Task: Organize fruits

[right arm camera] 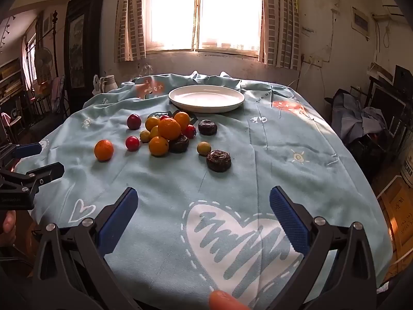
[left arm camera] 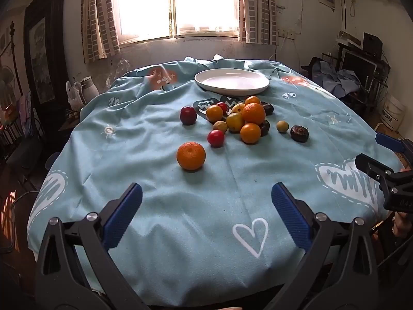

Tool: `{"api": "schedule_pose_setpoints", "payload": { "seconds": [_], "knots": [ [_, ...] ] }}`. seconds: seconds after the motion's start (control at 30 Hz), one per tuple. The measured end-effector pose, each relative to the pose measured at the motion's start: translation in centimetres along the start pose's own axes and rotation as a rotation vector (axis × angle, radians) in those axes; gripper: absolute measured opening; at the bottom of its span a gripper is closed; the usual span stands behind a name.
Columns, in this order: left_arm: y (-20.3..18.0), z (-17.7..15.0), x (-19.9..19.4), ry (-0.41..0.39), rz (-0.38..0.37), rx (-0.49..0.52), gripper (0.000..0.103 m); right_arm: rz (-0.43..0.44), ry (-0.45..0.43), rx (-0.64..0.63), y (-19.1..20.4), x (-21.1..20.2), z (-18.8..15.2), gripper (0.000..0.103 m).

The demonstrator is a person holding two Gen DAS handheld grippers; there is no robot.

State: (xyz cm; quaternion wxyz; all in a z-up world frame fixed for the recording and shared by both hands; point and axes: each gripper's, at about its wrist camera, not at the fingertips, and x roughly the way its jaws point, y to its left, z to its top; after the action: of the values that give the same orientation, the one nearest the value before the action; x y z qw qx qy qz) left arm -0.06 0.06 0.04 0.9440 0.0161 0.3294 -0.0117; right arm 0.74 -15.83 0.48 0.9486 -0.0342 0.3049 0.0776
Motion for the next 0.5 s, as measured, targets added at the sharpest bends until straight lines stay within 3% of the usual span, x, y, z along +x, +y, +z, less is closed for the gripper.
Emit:
{"api": "schedule_pose_setpoints", "payload": {
  "seconds": [0.5],
  "knots": [
    [0.07,-0.15,-0.17,0.001,0.003,0.004,0.101,0.005,0.013,-0.007,-0.08,-0.11,-0.16,0.102]
  ]
}}
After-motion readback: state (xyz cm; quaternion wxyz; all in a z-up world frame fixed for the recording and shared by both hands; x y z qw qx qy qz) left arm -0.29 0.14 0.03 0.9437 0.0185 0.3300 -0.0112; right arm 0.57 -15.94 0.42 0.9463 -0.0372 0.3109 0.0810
